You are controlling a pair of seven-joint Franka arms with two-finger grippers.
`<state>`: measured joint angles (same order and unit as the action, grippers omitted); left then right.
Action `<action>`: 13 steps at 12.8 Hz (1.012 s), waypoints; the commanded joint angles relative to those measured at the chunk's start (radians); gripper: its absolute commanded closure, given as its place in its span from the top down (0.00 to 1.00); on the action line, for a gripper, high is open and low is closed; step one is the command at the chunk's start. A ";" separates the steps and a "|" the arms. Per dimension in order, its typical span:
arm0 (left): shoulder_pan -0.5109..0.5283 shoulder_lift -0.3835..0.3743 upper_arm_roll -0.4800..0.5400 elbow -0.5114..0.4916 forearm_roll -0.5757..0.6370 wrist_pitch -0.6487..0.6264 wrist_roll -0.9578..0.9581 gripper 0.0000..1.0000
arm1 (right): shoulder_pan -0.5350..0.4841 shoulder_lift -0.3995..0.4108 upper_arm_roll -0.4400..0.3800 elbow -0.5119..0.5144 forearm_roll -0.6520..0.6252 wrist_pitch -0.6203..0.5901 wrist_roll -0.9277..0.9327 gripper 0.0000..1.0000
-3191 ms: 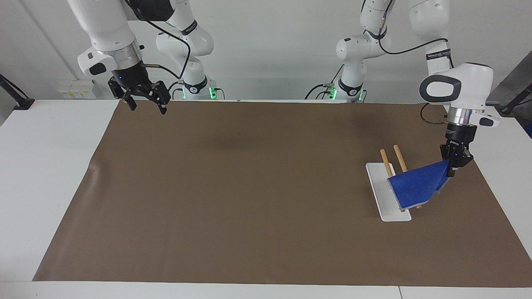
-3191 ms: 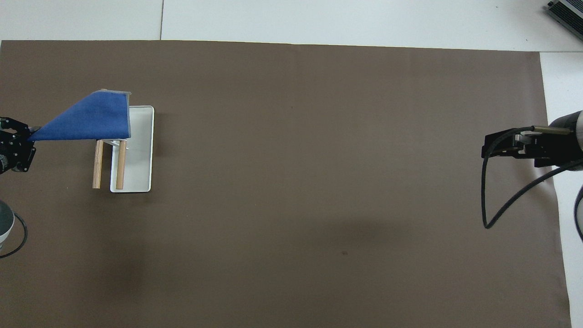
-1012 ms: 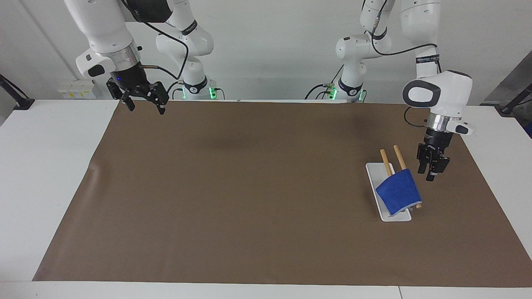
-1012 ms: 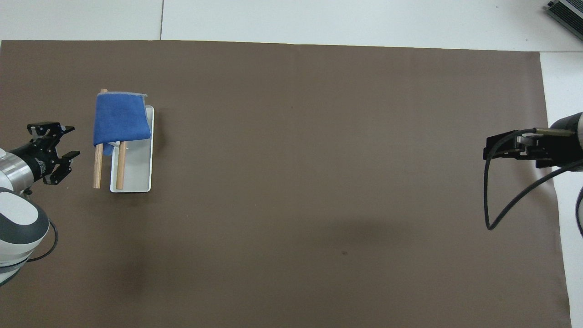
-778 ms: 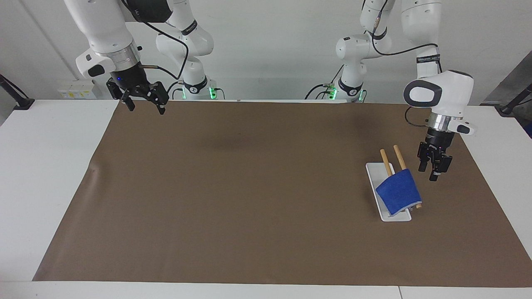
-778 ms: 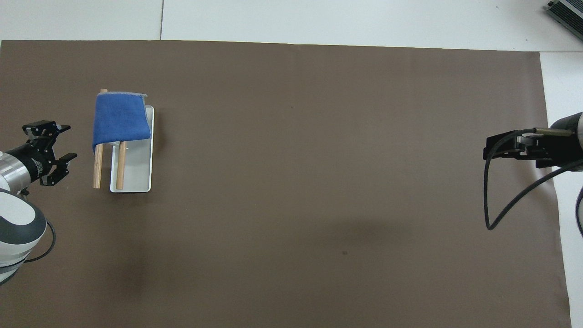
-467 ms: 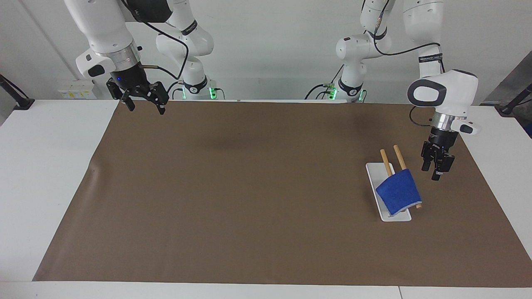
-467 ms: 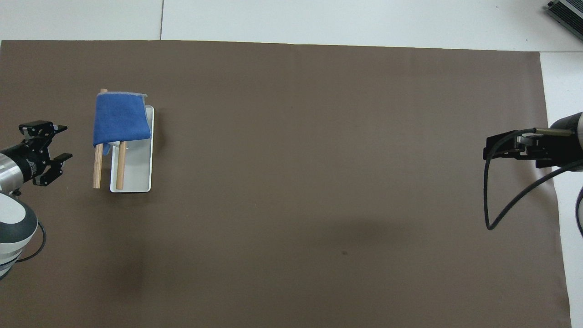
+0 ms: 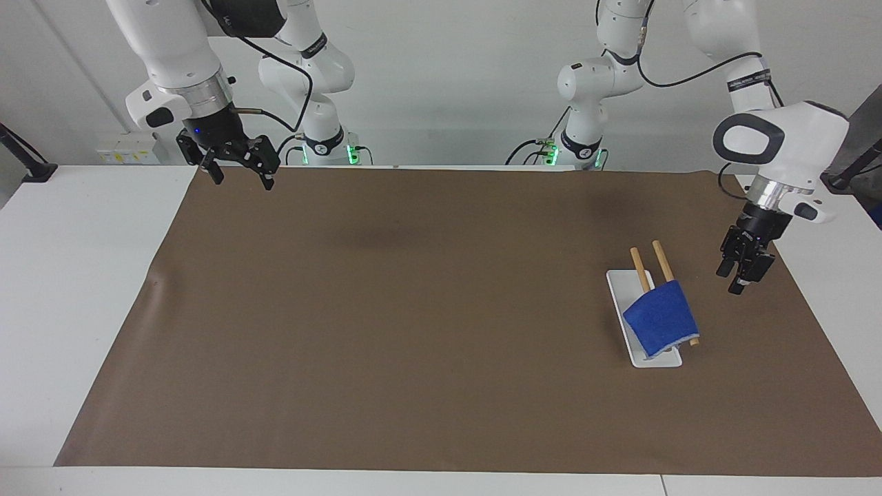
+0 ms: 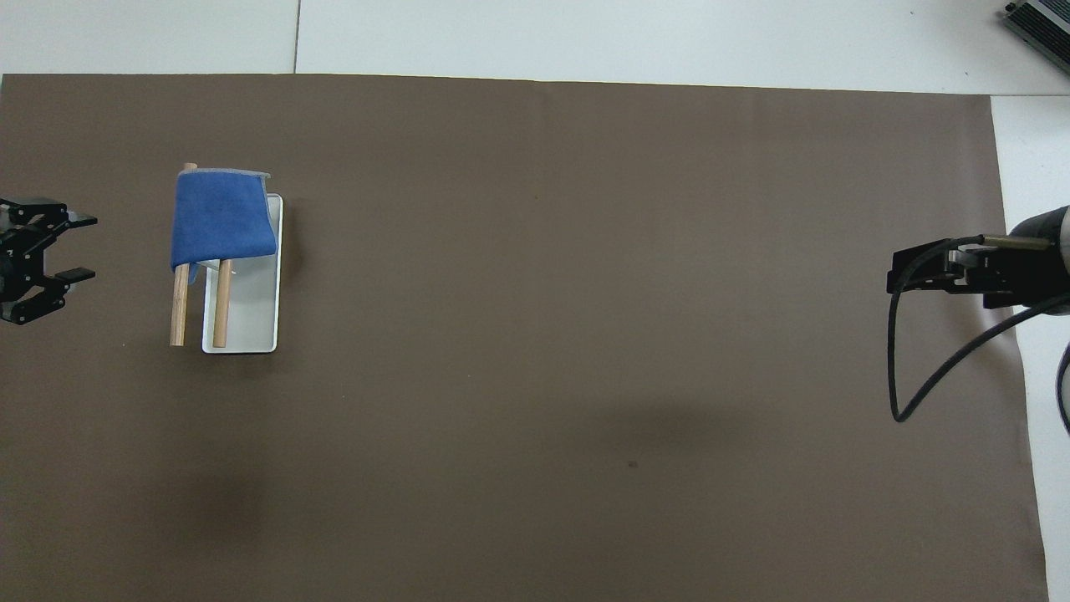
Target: Right arm passes towel to left arm to hang
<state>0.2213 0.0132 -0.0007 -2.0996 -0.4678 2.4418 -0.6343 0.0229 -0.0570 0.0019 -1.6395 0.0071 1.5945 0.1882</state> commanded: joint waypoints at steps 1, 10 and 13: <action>0.016 0.001 -0.004 0.123 0.111 -0.178 0.008 0.74 | 0.003 -0.015 -0.007 -0.014 -0.006 -0.008 -0.021 1.00; -0.150 -0.019 -0.051 0.460 0.494 -0.717 0.024 0.74 | 0.003 -0.015 -0.007 -0.016 -0.006 -0.008 -0.021 1.00; -0.186 -0.027 -0.053 0.461 0.499 -0.780 0.247 0.74 | 0.003 -0.015 -0.007 -0.016 -0.006 -0.008 -0.021 1.00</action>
<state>0.0423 -0.0094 -0.0691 -1.6518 0.0096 1.7199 -0.5334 0.0229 -0.0570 0.0019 -1.6395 0.0071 1.5945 0.1882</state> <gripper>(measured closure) 0.260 0.000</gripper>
